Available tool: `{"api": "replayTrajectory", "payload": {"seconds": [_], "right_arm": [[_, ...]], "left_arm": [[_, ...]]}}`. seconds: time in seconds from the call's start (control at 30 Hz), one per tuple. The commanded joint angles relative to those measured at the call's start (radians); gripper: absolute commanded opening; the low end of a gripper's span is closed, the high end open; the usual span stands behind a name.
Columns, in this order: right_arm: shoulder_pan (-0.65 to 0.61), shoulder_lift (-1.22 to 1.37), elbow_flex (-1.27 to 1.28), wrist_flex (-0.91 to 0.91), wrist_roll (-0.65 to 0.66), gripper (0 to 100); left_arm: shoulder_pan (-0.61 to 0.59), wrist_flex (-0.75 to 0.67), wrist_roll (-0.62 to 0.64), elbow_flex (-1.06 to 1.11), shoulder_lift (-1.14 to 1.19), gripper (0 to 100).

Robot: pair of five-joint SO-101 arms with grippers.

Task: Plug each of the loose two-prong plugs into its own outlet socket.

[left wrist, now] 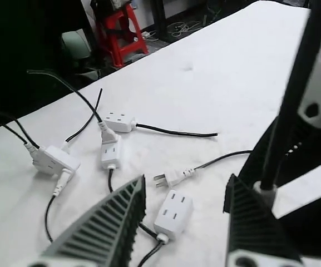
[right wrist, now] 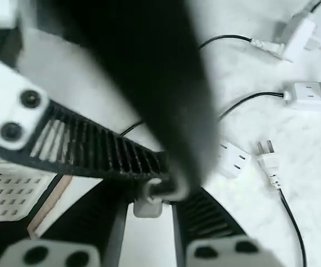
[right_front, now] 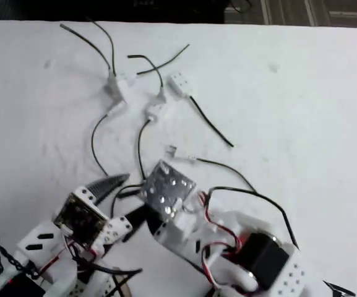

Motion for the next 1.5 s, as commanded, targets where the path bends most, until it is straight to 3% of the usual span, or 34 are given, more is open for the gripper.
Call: {"api": "replayTrajectory", "payload": {"seconds": [0.0, 0.13, 0.33, 0.57, 0.7, 0.9, 1.2, 1.47], "right_arm": [[0.101, 0.002, -0.008, -0.042, -0.003, 1.8], [0.209, 0.054, -0.005, -0.113, -0.003, 1.7], [0.326, 0.352, -0.005, -0.297, -0.011, 1.8], [0.375, 0.684, -0.006, -0.541, -0.035, 1.8], [0.383, 0.819, -0.006, -0.653, -0.091, 1.8], [0.437, 0.909, -0.003, -0.72, -0.104, 1.8], [0.441, 0.816, 0.187, -0.872, -0.098, 1.8], [0.412, 0.769, 0.249, -0.889, -0.101, 1.8]], "left_arm": [[-0.223, -0.043, 0.0, -0.031, -0.001, 24], [-0.412, -0.054, 0.003, -0.029, 0.001, 24], [-0.648, -0.072, 0.0, 0.058, 0.001, 24], [-0.842, -0.31, -0.037, 0.41, -0.001, 24], [-0.868, -0.414, -0.104, 0.54, -0.001, 24], [-0.875, -0.402, -0.109, 0.539, -0.001, 24], [-0.875, -0.402, -0.109, 0.543, -0.001, 24], [-0.875, -0.402, -0.109, 0.545, -0.001, 24]]}}
